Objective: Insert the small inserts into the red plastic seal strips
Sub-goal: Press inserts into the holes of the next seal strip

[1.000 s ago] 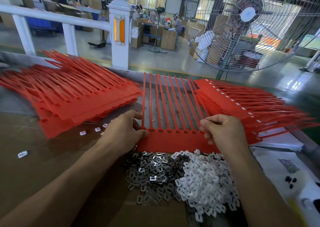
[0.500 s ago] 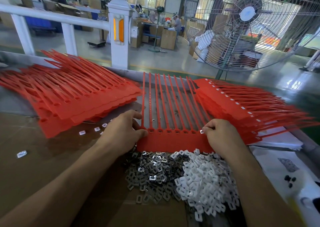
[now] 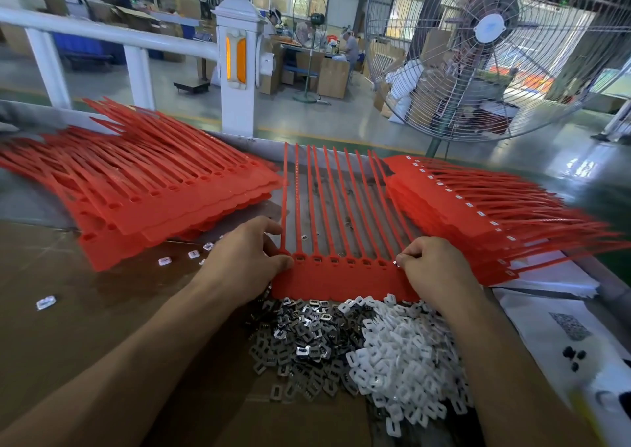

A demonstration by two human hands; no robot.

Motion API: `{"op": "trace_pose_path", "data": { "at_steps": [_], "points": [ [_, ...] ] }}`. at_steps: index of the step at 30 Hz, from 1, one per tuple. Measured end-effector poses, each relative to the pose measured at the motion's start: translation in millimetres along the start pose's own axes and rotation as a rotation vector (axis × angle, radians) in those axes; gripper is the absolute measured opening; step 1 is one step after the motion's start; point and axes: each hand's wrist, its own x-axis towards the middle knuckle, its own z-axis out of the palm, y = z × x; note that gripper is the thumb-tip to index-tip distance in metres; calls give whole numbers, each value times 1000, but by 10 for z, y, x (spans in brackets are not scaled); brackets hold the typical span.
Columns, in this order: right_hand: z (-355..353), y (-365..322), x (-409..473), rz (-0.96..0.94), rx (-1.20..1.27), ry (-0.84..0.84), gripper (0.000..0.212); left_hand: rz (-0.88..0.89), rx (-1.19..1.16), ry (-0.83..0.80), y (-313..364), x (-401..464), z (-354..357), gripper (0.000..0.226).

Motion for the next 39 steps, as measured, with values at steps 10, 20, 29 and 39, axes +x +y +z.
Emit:
{"op": "trace_pose_path", "data": {
  "at_steps": [10, 20, 29, 39],
  "points": [
    [11, 16, 4, -10, 54, 51, 20, 3, -16, -6, -5, -7, -4, 52],
    [-55, -13, -62, -97, 195, 157, 14, 7, -21, 2, -27, 7, 13, 51],
    [-45, -117, -141, -245, 284, 81, 15, 11, -14, -5, -18, -1, 3, 52],
    [139, -434, -429, -606, 164, -350, 2, 21, 27, 11, 13, -4, -11, 51]
  ]
}}
